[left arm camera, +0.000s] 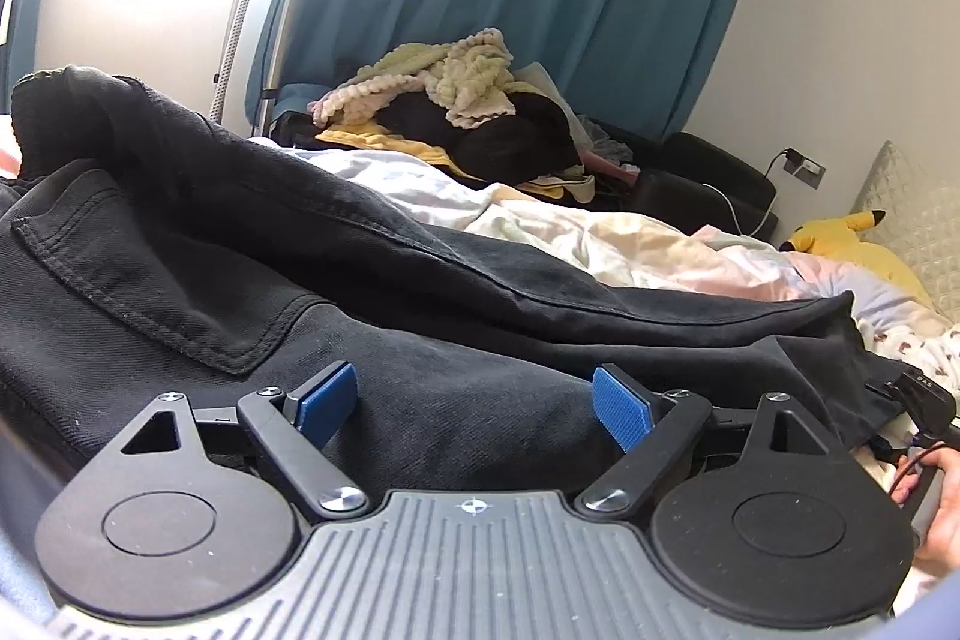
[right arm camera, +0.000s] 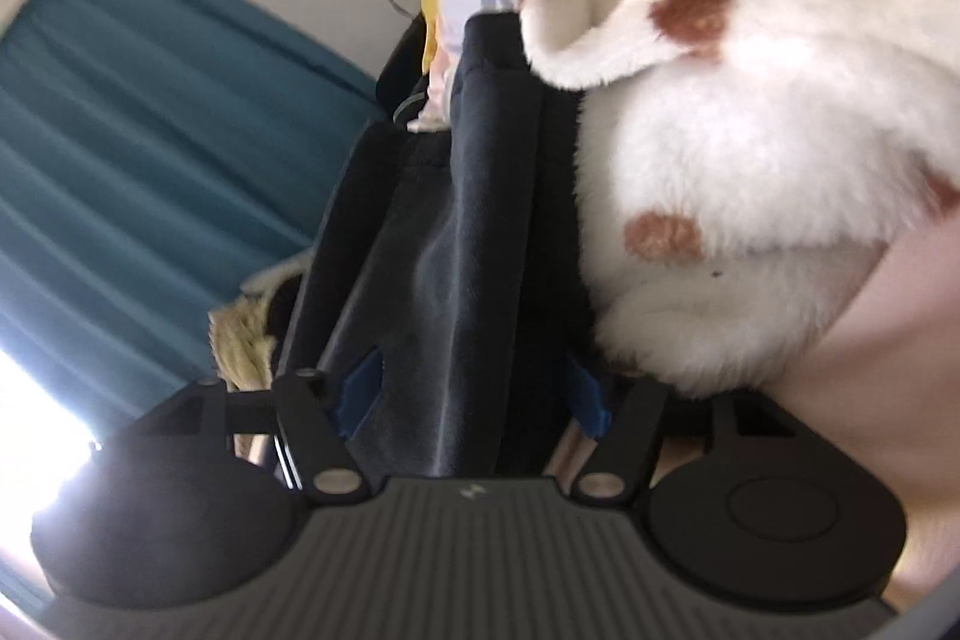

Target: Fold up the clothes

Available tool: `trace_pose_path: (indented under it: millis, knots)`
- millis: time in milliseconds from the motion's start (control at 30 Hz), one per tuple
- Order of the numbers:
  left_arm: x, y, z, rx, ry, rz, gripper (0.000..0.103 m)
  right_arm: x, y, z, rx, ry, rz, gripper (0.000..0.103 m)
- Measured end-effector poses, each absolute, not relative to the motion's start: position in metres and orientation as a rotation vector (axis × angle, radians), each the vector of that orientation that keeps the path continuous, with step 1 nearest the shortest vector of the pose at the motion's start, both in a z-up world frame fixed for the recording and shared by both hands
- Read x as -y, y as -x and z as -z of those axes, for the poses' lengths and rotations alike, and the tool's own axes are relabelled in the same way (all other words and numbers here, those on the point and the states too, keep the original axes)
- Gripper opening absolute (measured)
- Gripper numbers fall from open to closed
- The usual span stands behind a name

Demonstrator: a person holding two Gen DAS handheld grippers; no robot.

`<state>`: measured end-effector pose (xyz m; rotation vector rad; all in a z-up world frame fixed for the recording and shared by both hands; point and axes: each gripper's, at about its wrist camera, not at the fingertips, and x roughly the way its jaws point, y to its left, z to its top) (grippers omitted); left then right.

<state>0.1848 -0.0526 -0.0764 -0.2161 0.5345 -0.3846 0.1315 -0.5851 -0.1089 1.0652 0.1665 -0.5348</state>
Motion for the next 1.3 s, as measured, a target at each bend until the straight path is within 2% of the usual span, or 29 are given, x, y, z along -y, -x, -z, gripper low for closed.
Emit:
trace_pose_path:
  millis: [67, 233, 333, 400, 467, 600, 833, 967, 1067, 1200, 1300]
  knots:
    - [0.052, -0.183, 0.075, -0.530, 0.226, 0.395, 0.088, 0.585, -0.127, 0.110, -0.151, -1.132, 0.565, 0.056]
    - [0.051, -0.180, 0.073, -0.526, 0.237, 0.411, 0.088, 0.583, -0.112, 0.105, -0.128, -1.173, 0.597, 0.056]
    - [0.051, -0.180, 0.073, -0.528, 0.242, 0.420, 0.088, 0.585, -0.119, 0.109, -0.108, -1.188, 0.575, 0.063]
    - [0.051, -0.179, 0.073, -0.525, 0.246, 0.428, 0.088, 0.584, -0.128, 0.107, -0.077, -1.183, 0.548, 0.081]
    - [0.051, -0.179, 0.072, -0.523, 0.253, 0.437, 0.088, 0.581, -0.137, 0.103, -0.039, -1.171, 0.498, 0.087]
    - [0.051, -0.180, 0.071, -0.516, 0.277, 0.466, 0.088, 0.570, -0.142, 0.085, 0.091, -1.105, 0.345, 0.089]
    - [0.054, -0.182, 0.075, -0.528, 0.290, 0.493, 0.088, 0.564, -0.129, 0.085, 0.139, -1.108, 0.297, 0.089]
    - [0.055, -0.182, 0.075, -0.533, 0.284, 0.497, 0.088, 0.557, -0.128, 0.069, 0.099, -1.109, 0.358, 0.089]
    - [0.057, -0.184, 0.076, -0.537, 0.287, 0.497, 0.088, 0.554, -0.120, 0.079, 0.060, -1.187, 0.439, 0.089]
    - [0.059, -0.184, 0.077, -0.547, 0.276, 0.502, 0.088, 0.554, -0.133, 0.081, -0.067, -1.131, 0.472, 0.089]
    - [0.061, -0.184, 0.071, -0.528, 0.258, 0.518, 0.088, 0.548, -0.150, 0.076, -0.046, -1.108, 0.392, 0.088]
